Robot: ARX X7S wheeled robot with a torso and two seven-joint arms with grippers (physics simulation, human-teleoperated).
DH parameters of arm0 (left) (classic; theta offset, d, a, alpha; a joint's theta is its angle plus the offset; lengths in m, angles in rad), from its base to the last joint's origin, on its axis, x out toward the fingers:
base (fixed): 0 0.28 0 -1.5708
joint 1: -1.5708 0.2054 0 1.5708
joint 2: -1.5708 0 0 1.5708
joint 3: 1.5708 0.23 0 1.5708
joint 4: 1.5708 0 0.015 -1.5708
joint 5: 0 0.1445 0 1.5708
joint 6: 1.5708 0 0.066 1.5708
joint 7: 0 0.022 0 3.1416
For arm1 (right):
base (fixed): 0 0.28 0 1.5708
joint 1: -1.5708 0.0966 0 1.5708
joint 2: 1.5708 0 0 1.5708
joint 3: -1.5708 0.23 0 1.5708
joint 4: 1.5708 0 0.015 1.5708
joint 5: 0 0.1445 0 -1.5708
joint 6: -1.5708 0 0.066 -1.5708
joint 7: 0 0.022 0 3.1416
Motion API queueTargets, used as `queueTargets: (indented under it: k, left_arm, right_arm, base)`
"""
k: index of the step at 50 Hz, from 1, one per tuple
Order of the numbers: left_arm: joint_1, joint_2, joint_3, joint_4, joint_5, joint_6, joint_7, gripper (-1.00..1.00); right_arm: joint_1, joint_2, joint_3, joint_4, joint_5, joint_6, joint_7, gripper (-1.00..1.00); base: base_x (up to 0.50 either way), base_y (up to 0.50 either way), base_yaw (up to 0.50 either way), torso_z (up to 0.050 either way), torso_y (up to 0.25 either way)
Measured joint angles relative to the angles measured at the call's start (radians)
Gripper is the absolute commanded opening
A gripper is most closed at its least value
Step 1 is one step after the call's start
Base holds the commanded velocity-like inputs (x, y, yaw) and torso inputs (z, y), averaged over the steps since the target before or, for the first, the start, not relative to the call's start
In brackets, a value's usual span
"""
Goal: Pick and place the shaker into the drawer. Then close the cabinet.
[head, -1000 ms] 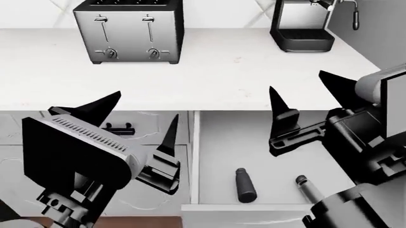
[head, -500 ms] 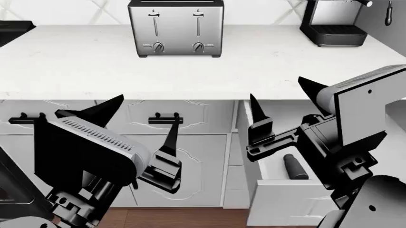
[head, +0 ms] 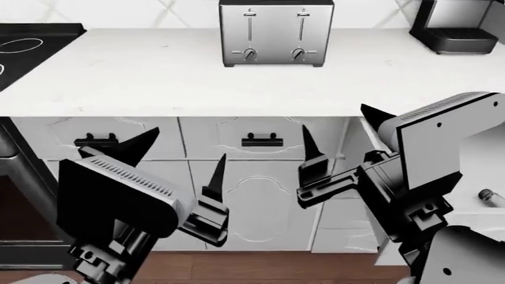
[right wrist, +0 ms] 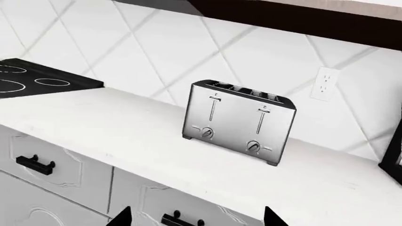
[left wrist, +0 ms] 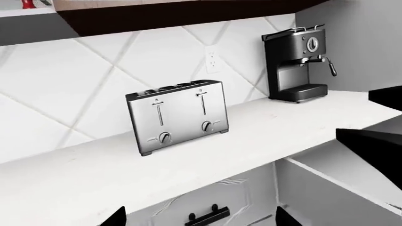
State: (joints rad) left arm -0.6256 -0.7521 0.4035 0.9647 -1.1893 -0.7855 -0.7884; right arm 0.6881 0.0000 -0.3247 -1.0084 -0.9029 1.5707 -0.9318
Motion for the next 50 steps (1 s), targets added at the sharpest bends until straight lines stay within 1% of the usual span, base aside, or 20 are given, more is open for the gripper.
queueTargets:
  k: [5, 9, 12, 15, 19, 26, 32, 39, 44, 50]
  left_arm:
    - [0.027, 0.009, 0.018, -0.023, 0.052, 0.015, 0.024, 1.0]
    - [0.07, 0.031, 0.045, -0.086, 0.135, 0.056, 0.062, 1.0]
    - [0.111, 0.064, 0.071, -0.18, 0.217, 0.116, 0.102, 1.0]
    - [0.149, 0.109, 0.1, -0.31, 0.308, 0.195, 0.146, 1.0]
    - [0.188, 0.183, 0.132, -0.52, 0.425, 0.326, 0.201, 1.0]
    - [0.203, 0.31, 0.164, -0.886, 0.595, 0.537, 0.26, 1.0]
    - [0.192, 0.403, 0.156, -1.166, 0.651, 0.676, 0.316, 1.0]
    - [0.162, 0.502, 0.131, -1.479, 0.682, 0.843, 0.376, 1.0]
    - [0.125, 0.561, 0.119, -1.685, 0.703, 0.937, 0.405, 1.0]
    - [0.064, 0.624, 0.087, -1.926, 0.699, 1.017, 0.441, 1.0]
  right_arm:
    - [-0.015, 0.0, 0.018, -0.005, 0.103, 0.0, 0.084, 1.0]
    - [-0.026, 0.0, 0.066, 0.015, 0.279, -0.009, 0.22, 1.0]
    - [-0.058, 0.001, 0.11, 0.085, 0.429, -0.076, 0.336, 1.0]
    - [-0.092, 0.002, 0.149, 0.2, 0.561, -0.188, 0.446, 1.0]
    - [-0.127, 0.004, 0.186, 0.405, 0.693, -0.381, 0.574, 1.0]
    - [-0.177, 0.013, 0.212, 0.792, 0.826, -0.767, 0.74, 1.0]
    - [-0.208, 0.013, 0.241, 1.1, 0.928, -1.045, 0.819, 1.0]
    - [-0.22, 0.012, 0.253, 1.416, 1.024, -1.292, 0.876, 1.0]
    - [-0.217, 0.015, 0.245, 1.585, 1.067, -1.407, 0.9, 1.0]
    - [-0.212, 0.022, 0.225, 1.716, 1.093, -1.479, 0.924, 1.0]
  base:
    - [-0.03, 0.35, 0.0, 0.0, 0.0]
    - [0.0, 0.0, 0.0, 0.0, 0.0]
    - [0.0, 0.0, 0.0, 0.0, 0.0]
    - [0.0, 0.0, 0.0, 0.0, 0.0]
    - [0.0, 0.0, 0.0, 0.0, 0.0]
    - [0.0, 0.0, 0.0, 0.0, 0.0]
    - [0.0, 0.0, 0.0, 0.0, 0.0]
    - [0.0, 0.0, 0.0, 0.0, 0.0]
    - [0.0, 0.0, 0.0, 0.0, 0.0]
    - [0.0, 0.0, 0.0, 0.0, 0.0]
